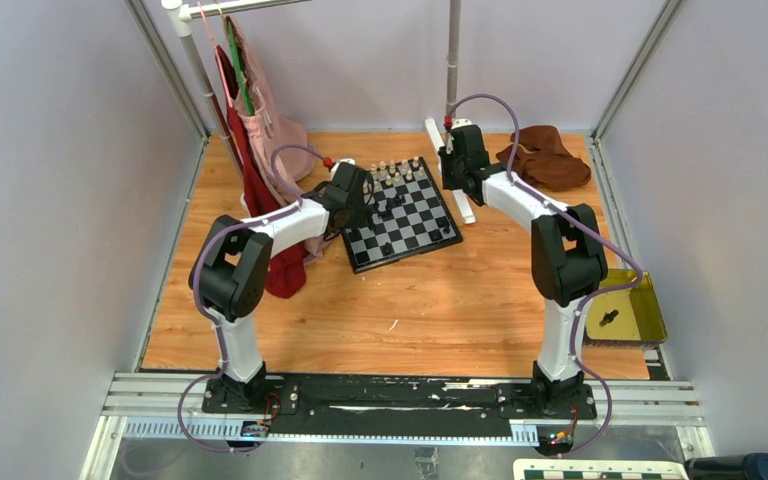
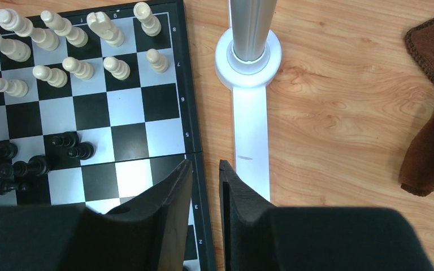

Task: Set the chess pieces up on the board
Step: Pick up the chess piece from the chessboard.

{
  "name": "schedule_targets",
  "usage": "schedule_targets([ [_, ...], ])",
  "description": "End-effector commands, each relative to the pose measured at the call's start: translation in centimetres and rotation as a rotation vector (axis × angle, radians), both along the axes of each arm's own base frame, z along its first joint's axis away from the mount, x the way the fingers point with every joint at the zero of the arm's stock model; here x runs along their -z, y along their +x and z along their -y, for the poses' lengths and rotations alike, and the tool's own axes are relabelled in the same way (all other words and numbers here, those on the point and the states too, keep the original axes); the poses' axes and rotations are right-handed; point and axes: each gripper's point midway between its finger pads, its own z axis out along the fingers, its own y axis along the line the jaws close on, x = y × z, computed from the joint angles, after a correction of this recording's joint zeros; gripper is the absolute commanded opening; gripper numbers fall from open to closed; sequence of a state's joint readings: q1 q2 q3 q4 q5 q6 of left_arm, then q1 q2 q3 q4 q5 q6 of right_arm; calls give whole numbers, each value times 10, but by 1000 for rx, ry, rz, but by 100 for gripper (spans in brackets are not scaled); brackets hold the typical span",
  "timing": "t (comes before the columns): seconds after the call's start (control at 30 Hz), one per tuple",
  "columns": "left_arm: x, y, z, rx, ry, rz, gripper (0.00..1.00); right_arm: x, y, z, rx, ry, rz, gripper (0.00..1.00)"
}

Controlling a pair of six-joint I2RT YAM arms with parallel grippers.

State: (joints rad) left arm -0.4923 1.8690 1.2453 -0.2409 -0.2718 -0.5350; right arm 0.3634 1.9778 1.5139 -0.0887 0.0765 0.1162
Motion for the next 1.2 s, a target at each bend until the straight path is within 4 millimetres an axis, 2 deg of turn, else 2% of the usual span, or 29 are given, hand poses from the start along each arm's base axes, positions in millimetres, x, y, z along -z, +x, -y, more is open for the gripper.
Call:
schedule_targets([
  [0.0,2,3,0,-7,-11,-14,43,-3,10,4,20,21,12,29],
  [0.53,11,0,-3,-7,11,-37,38,0,8,5,21,25,6,29],
  [1.17,13,-2,-3,-4,11,-42,21,0,6,7,24,25,3,28],
])
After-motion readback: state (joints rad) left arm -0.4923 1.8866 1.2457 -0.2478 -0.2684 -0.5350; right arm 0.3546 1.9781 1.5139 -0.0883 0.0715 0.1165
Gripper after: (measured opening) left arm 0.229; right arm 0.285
